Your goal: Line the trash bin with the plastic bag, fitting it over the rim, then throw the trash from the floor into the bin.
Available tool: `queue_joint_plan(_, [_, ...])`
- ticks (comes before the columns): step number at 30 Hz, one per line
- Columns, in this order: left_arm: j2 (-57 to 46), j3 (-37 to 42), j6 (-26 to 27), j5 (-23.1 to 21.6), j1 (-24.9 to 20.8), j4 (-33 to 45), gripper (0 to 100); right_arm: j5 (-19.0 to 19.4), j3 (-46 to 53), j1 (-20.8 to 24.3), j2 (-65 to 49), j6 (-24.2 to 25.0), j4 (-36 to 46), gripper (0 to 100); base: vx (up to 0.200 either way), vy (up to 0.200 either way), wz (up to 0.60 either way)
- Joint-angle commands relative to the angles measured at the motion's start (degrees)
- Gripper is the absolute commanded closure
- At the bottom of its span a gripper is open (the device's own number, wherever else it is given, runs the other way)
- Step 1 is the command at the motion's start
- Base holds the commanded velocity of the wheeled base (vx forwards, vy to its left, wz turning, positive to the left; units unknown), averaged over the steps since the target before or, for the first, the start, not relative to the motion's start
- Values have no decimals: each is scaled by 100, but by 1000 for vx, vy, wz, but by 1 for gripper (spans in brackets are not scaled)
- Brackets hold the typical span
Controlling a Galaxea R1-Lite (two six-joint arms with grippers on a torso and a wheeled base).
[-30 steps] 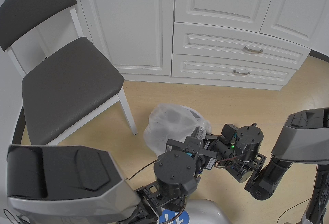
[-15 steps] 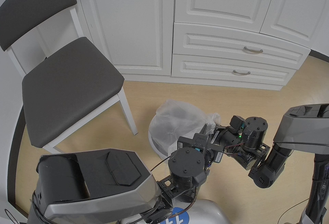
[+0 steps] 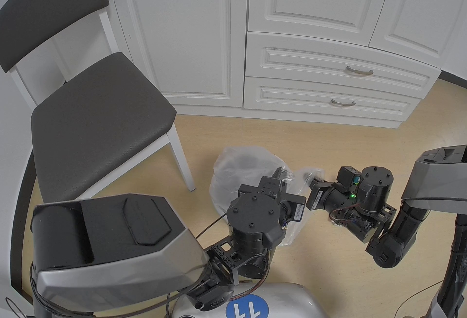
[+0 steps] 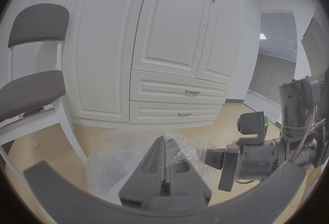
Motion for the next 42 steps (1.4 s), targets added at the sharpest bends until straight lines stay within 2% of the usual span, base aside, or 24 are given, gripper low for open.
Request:
queue_joint_plan(1, [-246, -58, -308, 5, 28, 302, 100, 180, 225, -241, -267, -258, -100, 100, 0, 0, 0])
queue_joint_plan(4, [-369, -111, -590, -4, 28, 627, 100, 233, 269, -311, -478, -337, -64, 100, 0, 0, 0])
queue_joint_plan(8, [-413, -217, -941, -12, 28, 987, 100, 233, 269, -347, -882, -337, 454, 100, 0, 0, 0])
queue_joint_plan(12, [-387, -471, -1512, -21, -7, 1550, 100, 242, 295, -399, -1594, -346, 1219, 100, 0, 0, 0])
queue_joint_plan(15, [-378, -586, -1758, -21, -60, 1804, 100, 242, 295, -399, -1779, -346, 1430, 100, 0, 0, 0])
queue_joint_plan(23, [-149, -849, -2172, -39, -95, 2182, 100, 242, 278, -399, -1823, -337, 1438, 100, 0, 0, 0])
queue_joint_plan(29, [158, -1060, -2233, -48, 10, 2200, 100, 260, 278, -347, -1761, -328, 1403, 100, 0, 0, 0])
queue_joint_plan(39, [853, -1851, -2620, -56, 511, 2226, 100, 277, 198, -232, -1691, -232, 1333, 100, 0, 0, 0])
queue_joint_plan(42, [1020, -2054, -2690, -56, 661, 2270, 100, 268, 190, -153, -1515, -118, 1043, 100, 0, 0, 0])
